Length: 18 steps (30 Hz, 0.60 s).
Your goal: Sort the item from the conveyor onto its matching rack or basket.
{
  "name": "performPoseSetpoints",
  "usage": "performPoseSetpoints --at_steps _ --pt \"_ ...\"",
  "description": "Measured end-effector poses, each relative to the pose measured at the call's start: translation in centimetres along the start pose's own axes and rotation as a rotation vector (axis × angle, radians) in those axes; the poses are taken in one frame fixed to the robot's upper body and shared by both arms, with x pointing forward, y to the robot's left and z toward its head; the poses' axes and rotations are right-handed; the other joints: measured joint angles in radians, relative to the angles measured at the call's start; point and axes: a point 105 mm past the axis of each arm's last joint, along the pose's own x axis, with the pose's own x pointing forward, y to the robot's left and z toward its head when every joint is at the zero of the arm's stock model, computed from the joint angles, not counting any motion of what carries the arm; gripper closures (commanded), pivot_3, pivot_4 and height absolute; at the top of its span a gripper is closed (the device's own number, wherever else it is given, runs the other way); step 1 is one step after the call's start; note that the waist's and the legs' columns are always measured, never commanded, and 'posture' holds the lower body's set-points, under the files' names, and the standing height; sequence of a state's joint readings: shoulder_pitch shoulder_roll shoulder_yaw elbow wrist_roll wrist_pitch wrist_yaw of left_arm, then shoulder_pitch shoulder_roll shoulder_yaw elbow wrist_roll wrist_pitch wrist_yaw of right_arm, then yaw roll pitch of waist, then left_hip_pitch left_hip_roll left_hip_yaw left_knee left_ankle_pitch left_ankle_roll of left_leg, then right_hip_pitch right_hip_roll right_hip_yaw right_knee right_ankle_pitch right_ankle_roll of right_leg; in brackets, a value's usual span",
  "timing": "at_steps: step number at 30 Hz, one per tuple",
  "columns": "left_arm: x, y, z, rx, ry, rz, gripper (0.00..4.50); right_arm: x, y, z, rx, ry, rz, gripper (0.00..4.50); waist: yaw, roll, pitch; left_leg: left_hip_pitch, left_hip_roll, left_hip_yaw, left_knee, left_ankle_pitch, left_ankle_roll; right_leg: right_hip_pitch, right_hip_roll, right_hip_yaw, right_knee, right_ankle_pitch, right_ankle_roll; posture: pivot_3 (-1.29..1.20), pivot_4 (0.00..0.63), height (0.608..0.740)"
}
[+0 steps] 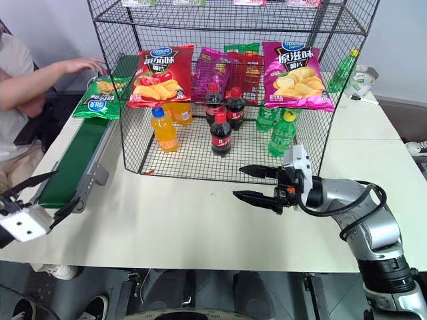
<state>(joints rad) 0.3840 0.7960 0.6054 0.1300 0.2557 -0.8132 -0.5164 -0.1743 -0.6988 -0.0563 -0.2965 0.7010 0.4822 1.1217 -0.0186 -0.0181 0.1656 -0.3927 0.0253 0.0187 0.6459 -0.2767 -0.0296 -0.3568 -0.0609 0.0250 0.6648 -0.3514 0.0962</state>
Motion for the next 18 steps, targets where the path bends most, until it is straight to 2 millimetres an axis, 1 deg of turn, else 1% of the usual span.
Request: performPoseSetpoints --at_steps 4,9,12,15,18 --pt "-1.8 -0.9 -1.0 0.085 0.06 0.0 0.28 -0.2 -0.1 -0.6 0.001 0.01 0.012 1.11 -0.001 0.0 0.0 0.0 0.0 0.0 0.0 0.0 0.0 0.0 0.0 0.0 0.0 0.0 0.0 0.0 0.15 0.739" --pt "-3.0 -2.3 -1.9 0.122 0.117 -0.019 0.28 0.0 -0.4 -0.7 0.003 0.014 0.028 1.11 -0.002 0.0 0.0 0.0 0.0 0.0 0.0 0.0 0.0 0.0 0.0 0.0 0.001 0.0 0.0 0.0 0.15 0.739" --pt "-3.4 -2.5 -2.4 0.136 0.148 -0.002 0.28 0.1 -0.7 -0.6 -0.01 0.016 0.034 1.11 -0.002 0.0 0.0 0.0 0.0 0.0 0.0 0.0 0.0 0.0 0.0 0.0 0.001 0.0 0.0 0.0 0.15 0.739" --pt "-4.2 -3.0 -3.2 0.159 0.195 0.003 0.28 0.0 -0.8 -0.8 -0.007 0.023 0.035 1.11 -0.002 0.0 0.0 0.0 0.0 0.0 0.0 0.0 0.0 0.0 0.0 0.0 0.0 0.0 0.0 0.0 0.15 0.739" --pt "-4.8 -3.1 -4.0 0.166 0.244 0.031 0.28 -0.1 -0.9 -1.0 -0.001 0.026 0.035 1.11 -0.002 0.0 0.0 0.0 0.0 0.0 0.0 0.0 0.0 0.0 -0.001 0.0 0.001 0.0 0.0 0.0 0.15 0.739"
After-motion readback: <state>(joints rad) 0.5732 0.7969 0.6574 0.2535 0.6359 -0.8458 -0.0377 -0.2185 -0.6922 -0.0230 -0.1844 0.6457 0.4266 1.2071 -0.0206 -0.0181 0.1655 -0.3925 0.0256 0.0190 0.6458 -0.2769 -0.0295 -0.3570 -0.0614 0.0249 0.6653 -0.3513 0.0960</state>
